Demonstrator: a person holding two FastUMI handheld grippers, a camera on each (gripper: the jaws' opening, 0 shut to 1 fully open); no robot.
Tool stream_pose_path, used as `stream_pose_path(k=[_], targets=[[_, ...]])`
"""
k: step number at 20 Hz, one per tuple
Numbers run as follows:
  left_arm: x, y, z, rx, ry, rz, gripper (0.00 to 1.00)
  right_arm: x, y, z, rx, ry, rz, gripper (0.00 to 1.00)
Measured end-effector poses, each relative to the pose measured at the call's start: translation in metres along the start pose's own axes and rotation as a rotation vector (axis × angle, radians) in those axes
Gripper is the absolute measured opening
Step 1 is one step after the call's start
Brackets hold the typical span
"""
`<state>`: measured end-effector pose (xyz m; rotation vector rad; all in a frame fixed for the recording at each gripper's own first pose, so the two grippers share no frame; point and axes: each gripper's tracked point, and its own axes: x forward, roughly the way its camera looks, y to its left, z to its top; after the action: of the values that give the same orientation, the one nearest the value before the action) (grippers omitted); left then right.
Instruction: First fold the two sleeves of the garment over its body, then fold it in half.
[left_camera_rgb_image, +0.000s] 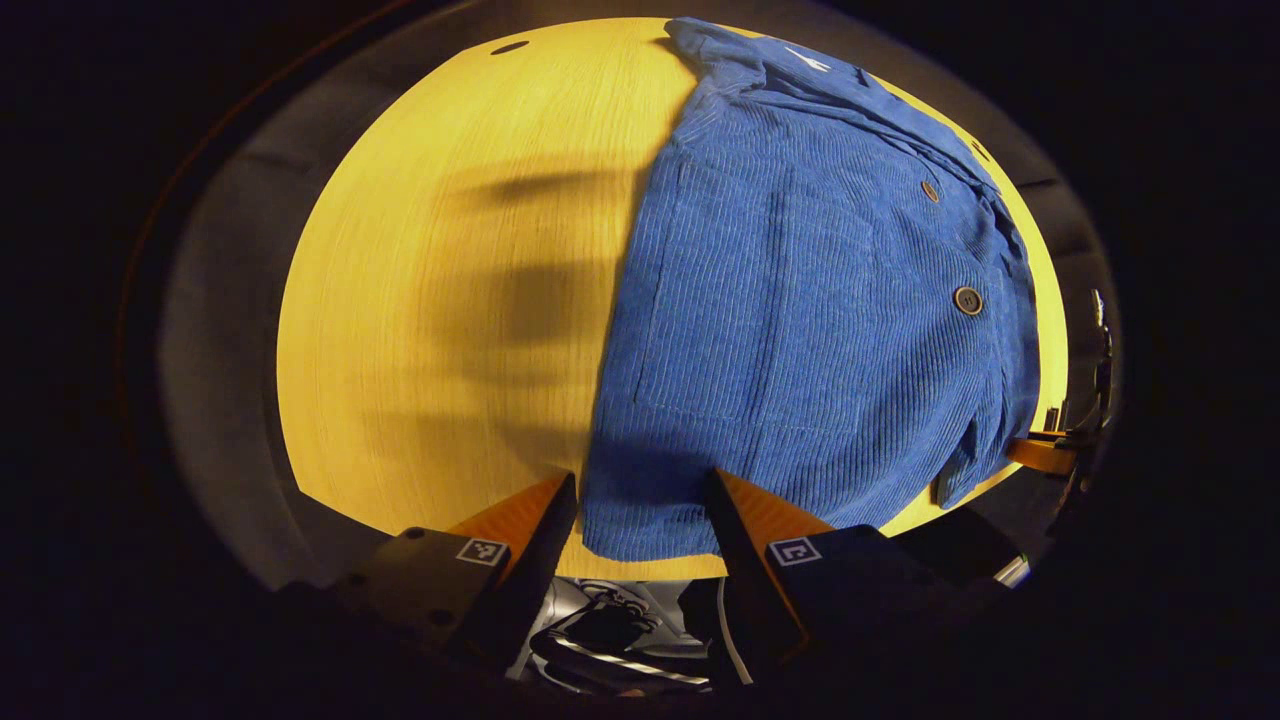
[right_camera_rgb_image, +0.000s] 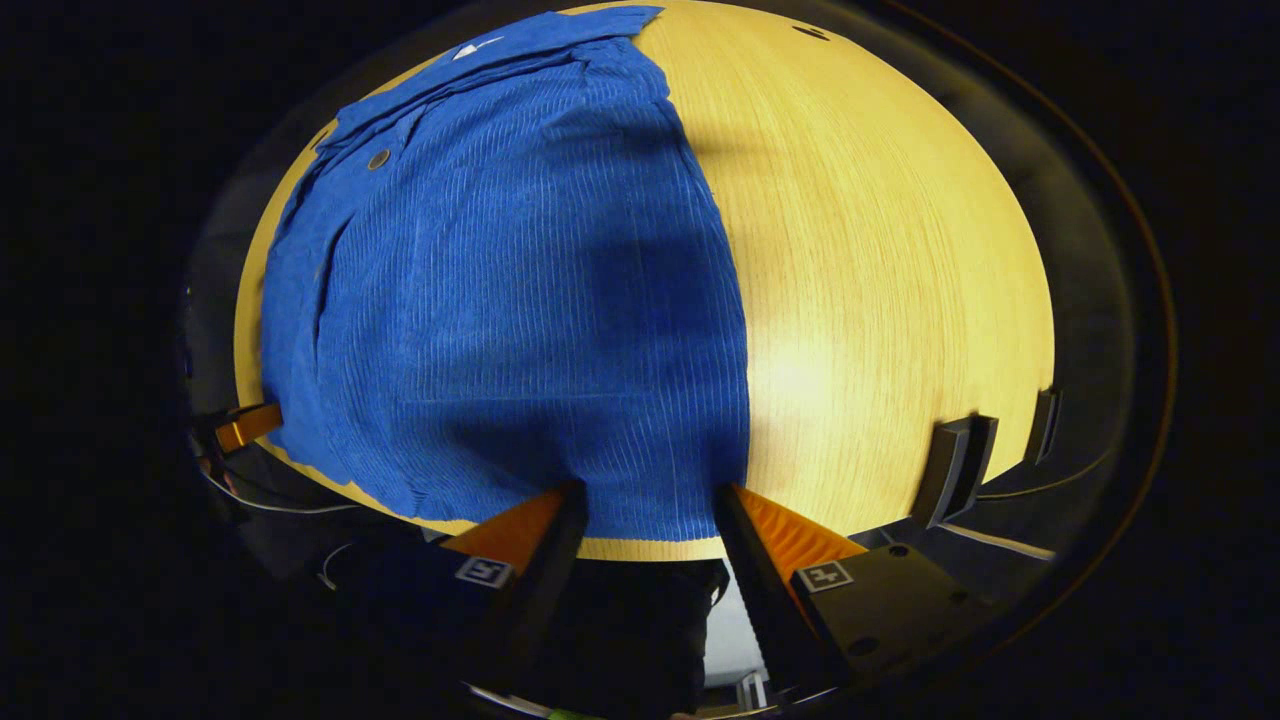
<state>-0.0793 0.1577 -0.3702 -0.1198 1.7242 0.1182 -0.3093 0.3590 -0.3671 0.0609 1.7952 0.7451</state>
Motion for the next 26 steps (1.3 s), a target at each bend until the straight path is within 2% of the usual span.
stream_pose_path(k=[1, 2, 3, 4, 5, 6, 11, 15, 18, 26], targets=[[-0.003, -0.006, -0.001, -0.004, 0.006, -0.02, 0.54, -0.001, 0.001, 0.002, -0.016, -0.003, 0.001, 0.78], [-0.003, -0.015, -0.001, 0.001, 0.005, -0.058, 0.3, -0.002, 0.0, 0.004, -0.021, -0.013, 0.0, 0.74], [-0.004, -0.019, -0.002, 0.003, 0.006, -0.067, 0.07, -0.001, -0.004, 0.007, 0.003, -0.038, -0.011, 0.52], [-0.001, -0.019, -0.002, 0.026, -0.003, -0.059, 0.02, -0.001, -0.001, 0.006, 0.017, -0.028, 0.001, 0.31], [0.002, -0.017, -0.003, 0.043, -0.017, -0.051, 0.02, -0.002, -0.003, 0.006, 0.004, -0.011, 0.02, 0.1], [-0.004, -0.017, -0.001, 0.041, -0.045, -0.055, 0.02, -0.004, -0.004, 0.008, 0.025, -0.018, 0.036, 0.06], [-0.01, -0.029, -0.003, -0.016, -0.067, -0.131, 0.0, -0.019, 0.007, 0.016, 0.084, -0.054, 0.15, 0.05], [-0.05, -0.035, 0.007, -0.041, -0.152, -0.192, 0.0, -0.067, 0.025, 0.034, 0.093, -0.139, 0.246, 0.05], [-0.092, -0.043, 0.022, -0.04, -0.238, -0.24, 0.0, -0.11, 0.036, 0.062, 0.097, -0.222, 0.315, 0.05], [-0.211, -0.086, 0.11, 0.045, -0.461, -0.307, 0.0, -0.222, 0.068, 0.168, -0.004, -0.485, 0.387, 0.05]])
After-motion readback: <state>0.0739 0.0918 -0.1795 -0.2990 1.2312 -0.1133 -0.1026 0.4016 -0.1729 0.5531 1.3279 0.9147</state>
